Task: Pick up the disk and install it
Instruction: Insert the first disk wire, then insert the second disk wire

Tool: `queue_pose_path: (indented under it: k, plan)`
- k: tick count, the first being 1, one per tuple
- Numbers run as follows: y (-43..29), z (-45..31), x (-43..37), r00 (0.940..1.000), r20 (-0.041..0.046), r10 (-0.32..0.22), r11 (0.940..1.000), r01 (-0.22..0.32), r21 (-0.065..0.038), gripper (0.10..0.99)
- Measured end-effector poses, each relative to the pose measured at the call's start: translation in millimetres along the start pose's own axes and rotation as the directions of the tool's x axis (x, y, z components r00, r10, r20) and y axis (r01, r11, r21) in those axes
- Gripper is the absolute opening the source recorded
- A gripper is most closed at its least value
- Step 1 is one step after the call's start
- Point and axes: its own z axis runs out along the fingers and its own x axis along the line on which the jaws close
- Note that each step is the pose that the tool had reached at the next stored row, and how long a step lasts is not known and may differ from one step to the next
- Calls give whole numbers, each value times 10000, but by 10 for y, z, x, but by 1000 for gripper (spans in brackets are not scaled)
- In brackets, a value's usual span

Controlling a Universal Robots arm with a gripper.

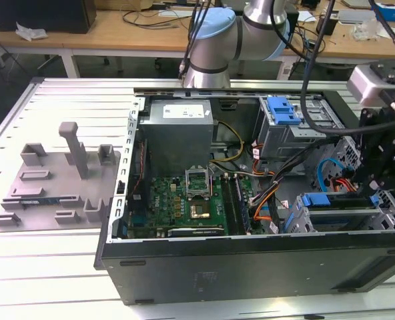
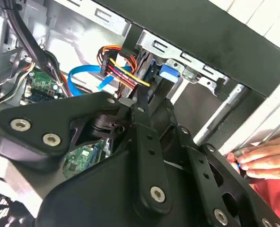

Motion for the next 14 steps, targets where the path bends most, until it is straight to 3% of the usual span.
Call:
queue_pose_path:
  k: [2,5,14]
  plan:
    - [-1,-103,1,10000,0,0,10000,0,0,302]
    - [-4,-185,3,10000,0,0,10000,0,0,302]
    - [-5,-204,3,10000,1,0,10000,0,-1,302]
